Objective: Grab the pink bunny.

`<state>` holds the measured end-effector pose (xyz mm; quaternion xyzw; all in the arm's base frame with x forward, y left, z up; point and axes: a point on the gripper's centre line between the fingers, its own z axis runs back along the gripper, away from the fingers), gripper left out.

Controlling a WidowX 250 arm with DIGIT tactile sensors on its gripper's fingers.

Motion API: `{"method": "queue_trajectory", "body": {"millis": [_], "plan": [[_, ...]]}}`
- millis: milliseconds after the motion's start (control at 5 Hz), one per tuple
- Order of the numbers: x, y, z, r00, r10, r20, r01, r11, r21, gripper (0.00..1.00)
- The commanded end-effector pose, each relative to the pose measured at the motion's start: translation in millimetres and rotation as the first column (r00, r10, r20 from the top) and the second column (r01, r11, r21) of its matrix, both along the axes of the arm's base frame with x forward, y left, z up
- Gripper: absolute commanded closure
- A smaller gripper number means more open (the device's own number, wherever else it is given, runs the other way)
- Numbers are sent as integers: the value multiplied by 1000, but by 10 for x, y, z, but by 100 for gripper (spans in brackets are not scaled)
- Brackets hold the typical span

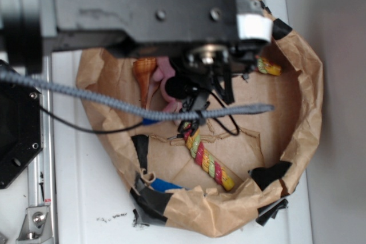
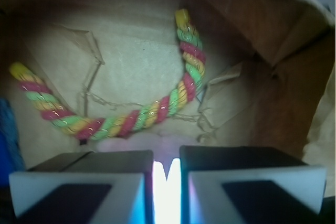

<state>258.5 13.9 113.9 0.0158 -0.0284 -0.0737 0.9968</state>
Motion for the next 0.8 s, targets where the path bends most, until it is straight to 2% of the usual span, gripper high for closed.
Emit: {"method": "queue_trajectory", "body": {"millis": [0, 200, 400, 600], "plan": [[-75, 225, 43, 996, -84, 29, 84, 996, -9, 0], [-186, 218, -91, 969, -245, -31, 244, 969, -47, 0], [-239, 107, -311, 883, -468, -35, 467, 884, -38, 0], [-174, -73, -479, 739, -666, -103, 671, 741, 22, 0]]}}
